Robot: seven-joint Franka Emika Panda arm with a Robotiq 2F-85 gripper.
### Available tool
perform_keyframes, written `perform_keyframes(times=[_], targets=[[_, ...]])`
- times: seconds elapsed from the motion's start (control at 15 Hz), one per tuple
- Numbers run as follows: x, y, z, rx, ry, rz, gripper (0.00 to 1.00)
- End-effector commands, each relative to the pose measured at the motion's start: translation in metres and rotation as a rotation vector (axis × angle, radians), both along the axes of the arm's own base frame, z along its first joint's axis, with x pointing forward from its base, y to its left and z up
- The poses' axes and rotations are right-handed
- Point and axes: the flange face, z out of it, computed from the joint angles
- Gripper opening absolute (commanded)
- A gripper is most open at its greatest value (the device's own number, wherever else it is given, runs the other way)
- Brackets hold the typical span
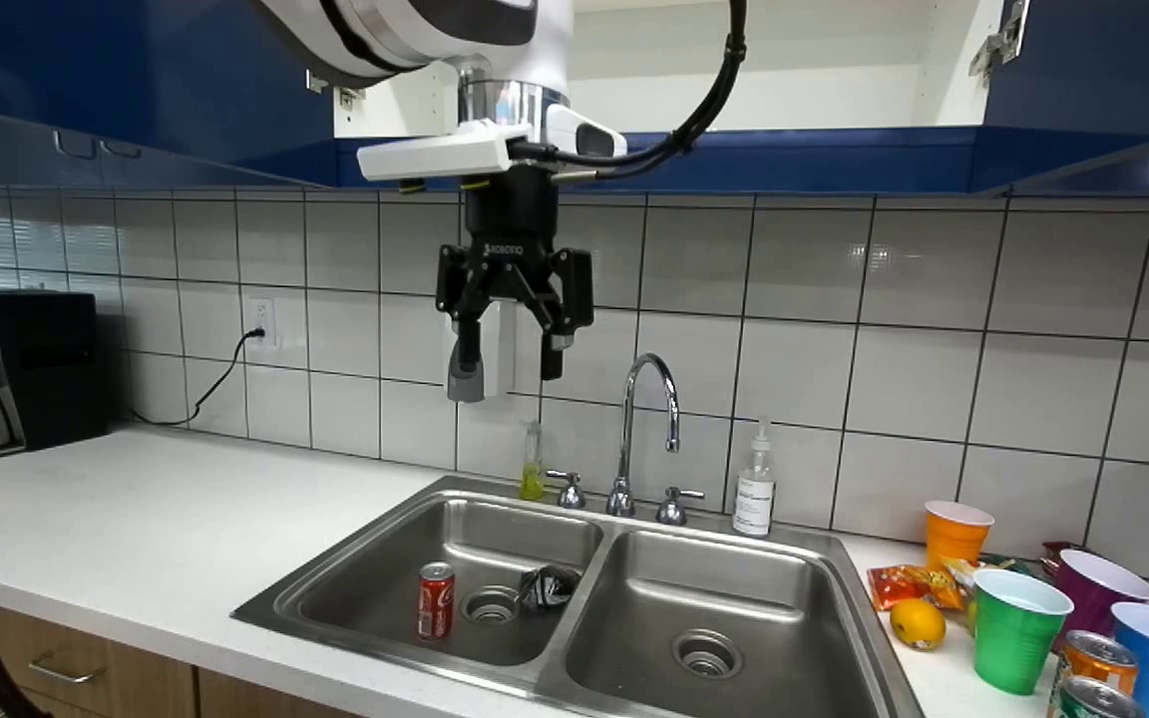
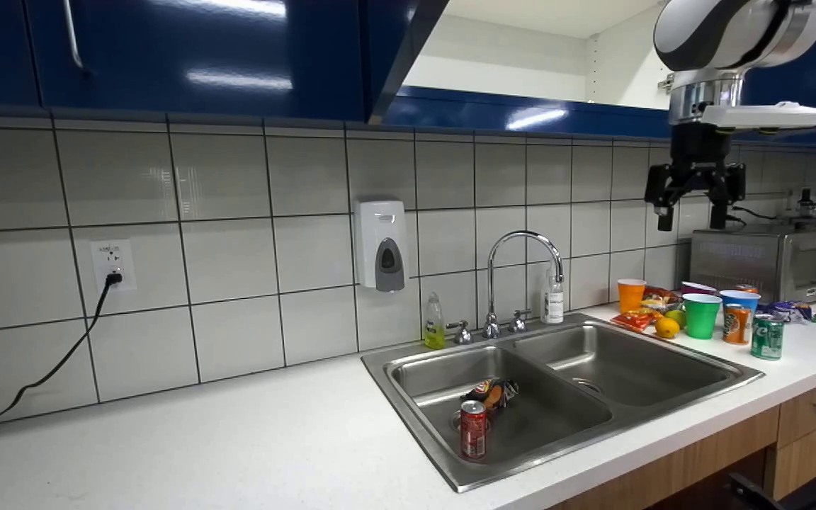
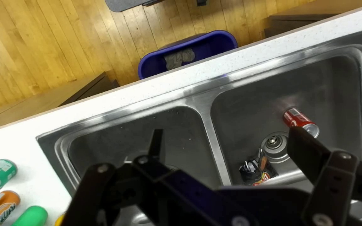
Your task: Take the soda can out of the sink and put it into the cupboard
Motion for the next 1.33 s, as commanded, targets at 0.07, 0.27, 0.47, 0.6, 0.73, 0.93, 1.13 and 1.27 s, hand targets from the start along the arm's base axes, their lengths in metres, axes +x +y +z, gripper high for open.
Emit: perform_keyframes(times=[0.07, 0.27, 0.47, 0.6, 0.73, 0.93, 1.13, 1.27], targets=[[0.006, -0.004, -0.034, 0.014, 0.004, 0.052, 1.0], [0.015, 0.002, -0.061, 0.02, 0.014, 0.082, 1.0], [0.03, 0.014, -0.086, 0.02, 0.021, 0.117, 1.0], [0.041, 0.024, -0.101, 0.021, 0.017, 0.135, 1.0], [0.052, 0.034, -0.114, 0.026, 0.011, 0.153, 1.0], [0.067, 0.051, -0.132, 0.039, 0.002, 0.178, 1.0], [0.08, 0.073, -0.146, 0.055, -0.007, 0.206, 1.0], [0.088, 0.087, -0.153, 0.06, -0.008, 0.229, 1.0]])
